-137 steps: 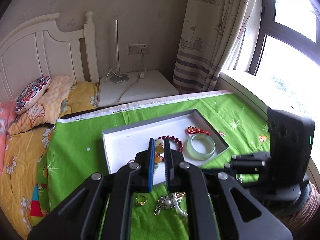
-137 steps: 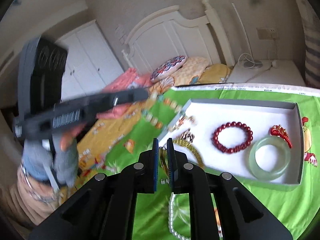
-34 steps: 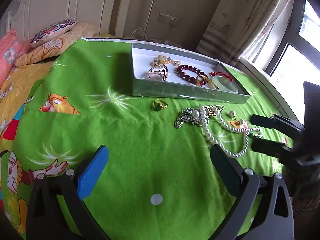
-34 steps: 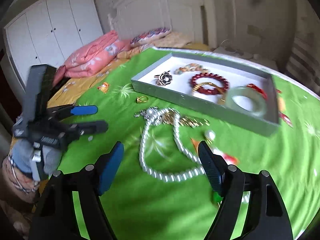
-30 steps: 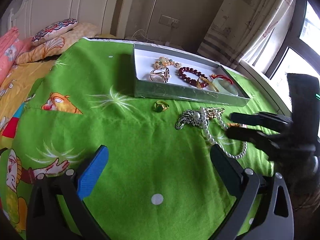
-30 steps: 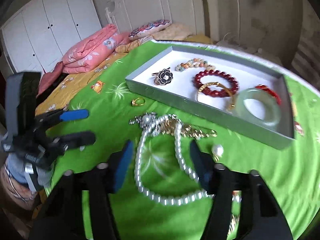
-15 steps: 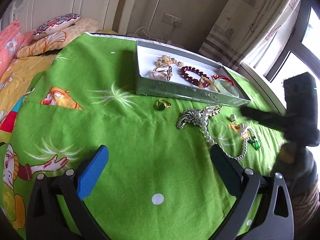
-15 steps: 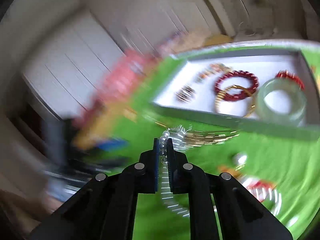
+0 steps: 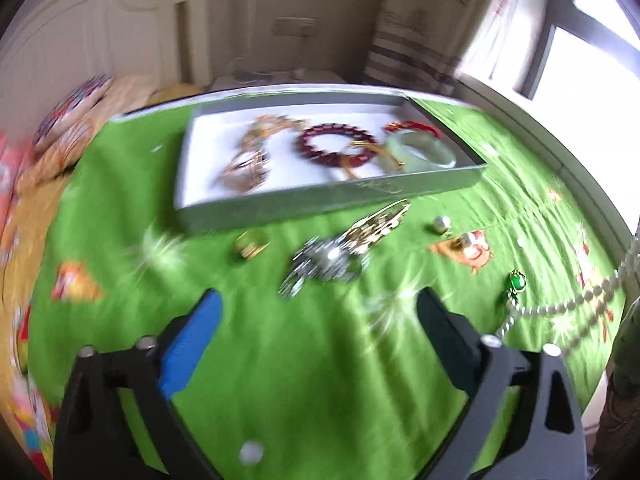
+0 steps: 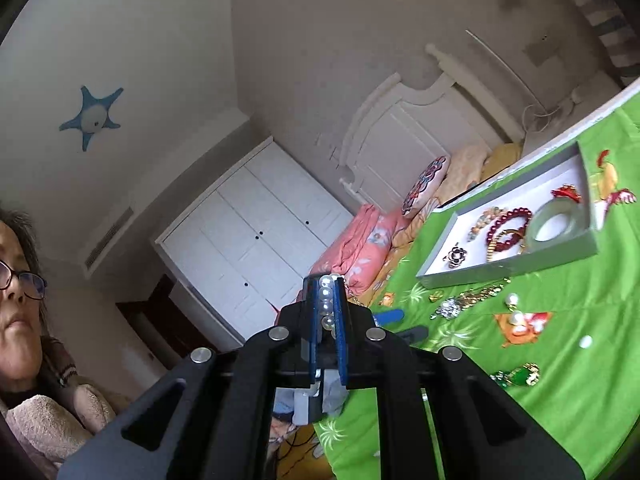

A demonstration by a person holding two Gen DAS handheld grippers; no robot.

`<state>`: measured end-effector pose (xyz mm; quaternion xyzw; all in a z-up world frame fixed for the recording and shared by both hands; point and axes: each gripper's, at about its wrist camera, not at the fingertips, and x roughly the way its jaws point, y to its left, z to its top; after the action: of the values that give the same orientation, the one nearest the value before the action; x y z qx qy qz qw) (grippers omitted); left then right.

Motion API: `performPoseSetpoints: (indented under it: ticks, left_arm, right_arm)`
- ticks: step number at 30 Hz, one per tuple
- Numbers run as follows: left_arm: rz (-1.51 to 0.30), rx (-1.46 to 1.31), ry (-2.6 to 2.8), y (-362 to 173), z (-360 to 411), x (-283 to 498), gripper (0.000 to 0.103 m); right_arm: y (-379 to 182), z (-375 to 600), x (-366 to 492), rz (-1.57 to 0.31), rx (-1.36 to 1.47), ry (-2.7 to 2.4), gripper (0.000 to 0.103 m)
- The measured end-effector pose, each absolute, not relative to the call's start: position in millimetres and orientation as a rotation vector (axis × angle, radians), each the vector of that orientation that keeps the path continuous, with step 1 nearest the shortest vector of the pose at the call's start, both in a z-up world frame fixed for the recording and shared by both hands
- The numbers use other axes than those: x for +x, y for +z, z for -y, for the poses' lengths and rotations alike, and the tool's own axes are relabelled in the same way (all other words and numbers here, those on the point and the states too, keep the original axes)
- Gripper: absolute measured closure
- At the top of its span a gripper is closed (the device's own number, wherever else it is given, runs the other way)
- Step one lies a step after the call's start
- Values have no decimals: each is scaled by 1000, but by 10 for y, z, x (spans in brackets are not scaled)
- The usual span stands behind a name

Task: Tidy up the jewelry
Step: 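Lift the pearl necklace high with the right tool while the left grasps the silver pearl brooch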

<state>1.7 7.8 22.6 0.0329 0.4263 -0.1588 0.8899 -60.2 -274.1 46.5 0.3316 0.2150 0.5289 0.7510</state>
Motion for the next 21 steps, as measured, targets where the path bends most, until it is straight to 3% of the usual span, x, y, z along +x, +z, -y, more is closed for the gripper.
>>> performPoseSetpoints:
  ticks: [5,10,14,21]
  left_arm:
    - [-941,209,-421,104,169,271,29]
    - [-937,223,-457,61,153,388,32]
    - [-903,226,-440,68,105,343,58]
    - [-876,260,-368,89,111,215,58]
  right_arm:
    - [428,2892,-684,-458,720,1156,92]
    - [429,2932,-695,-438,723,1161,92]
    - [404,2950,-687,-434,733,1163,92]
    - [401,2901,-705,-444,726,1167,92]
